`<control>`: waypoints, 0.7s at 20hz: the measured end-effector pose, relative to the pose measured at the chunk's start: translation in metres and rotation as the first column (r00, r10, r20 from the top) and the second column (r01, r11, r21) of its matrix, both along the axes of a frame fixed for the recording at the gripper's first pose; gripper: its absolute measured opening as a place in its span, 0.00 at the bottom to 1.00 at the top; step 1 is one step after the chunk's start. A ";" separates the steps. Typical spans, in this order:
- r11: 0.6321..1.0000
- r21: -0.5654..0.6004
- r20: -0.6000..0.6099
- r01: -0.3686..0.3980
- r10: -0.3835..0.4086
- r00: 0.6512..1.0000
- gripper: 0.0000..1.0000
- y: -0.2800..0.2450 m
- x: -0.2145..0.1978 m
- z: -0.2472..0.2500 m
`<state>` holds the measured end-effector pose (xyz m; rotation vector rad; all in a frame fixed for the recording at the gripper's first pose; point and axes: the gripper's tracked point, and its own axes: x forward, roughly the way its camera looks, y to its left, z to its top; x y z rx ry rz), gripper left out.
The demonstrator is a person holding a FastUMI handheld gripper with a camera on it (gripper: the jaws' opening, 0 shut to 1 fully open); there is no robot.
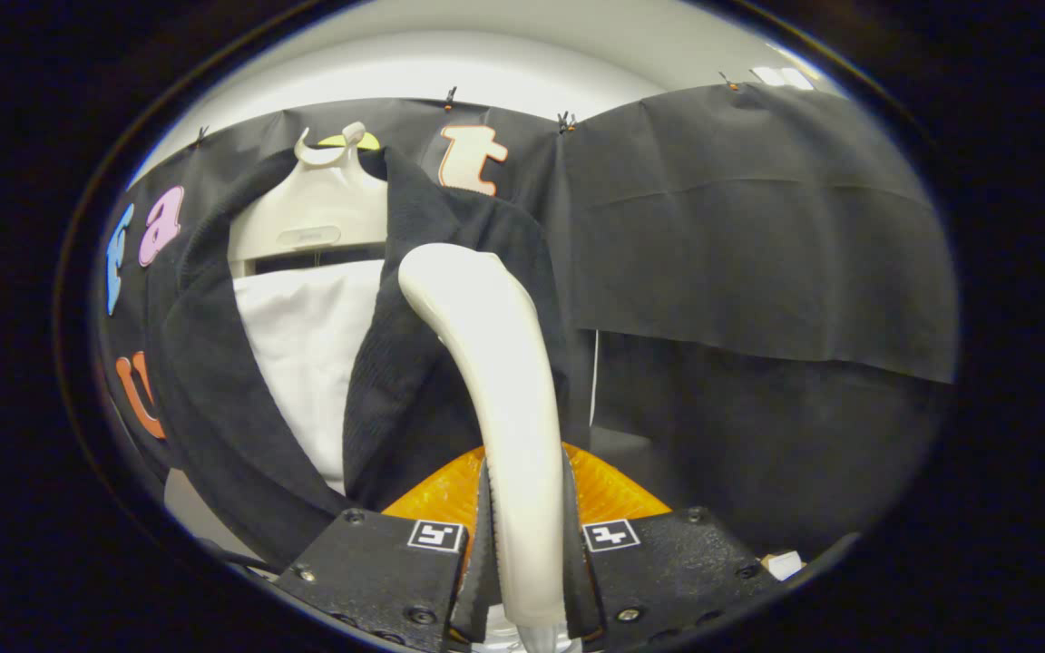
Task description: Iron the clothes twice with a garment steamer, once on the left side and once on the right side.
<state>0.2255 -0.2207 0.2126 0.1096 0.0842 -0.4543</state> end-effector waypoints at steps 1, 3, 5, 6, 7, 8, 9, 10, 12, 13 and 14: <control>1.000 -0.006 -0.014 0.002 -0.002 1.000 0.35 0.002 0.003 -0.008; 1.000 -0.022 -0.043 0.008 -0.009 0.999 0.35 0.005 0.004 -0.023; 0.999 -0.046 -0.060 0.012 -0.015 0.998 0.35 0.009 0.004 -0.037; 0.998 -0.054 -0.071 0.011 -0.014 0.997 0.35 0.011 0.005 -0.044; 0.998 -0.059 -0.078 0.013 -0.018 0.997 0.35 0.013 0.005 -0.052; 0.998 -0.064 -0.084 0.014 -0.020 0.996 0.35 0.014 0.004 -0.059; 0.998 -0.069 -0.094 0.015 -0.021 0.995 0.35 0.015 0.004 -0.066; 0.997 -0.071 -0.106 0.015 -0.022 0.994 0.35 0.015 0.003 -0.074; 0.997 -0.073 -0.128 0.014 -0.023 0.992 0.35 0.017 0.003 -0.091; 0.997 -0.079 -0.137 0.014 -0.025 0.990 0.35 0.018 0.000 -0.099; 0.996 -0.087 -0.147 0.015 -0.028 0.989 0.35 0.018 -0.001 -0.107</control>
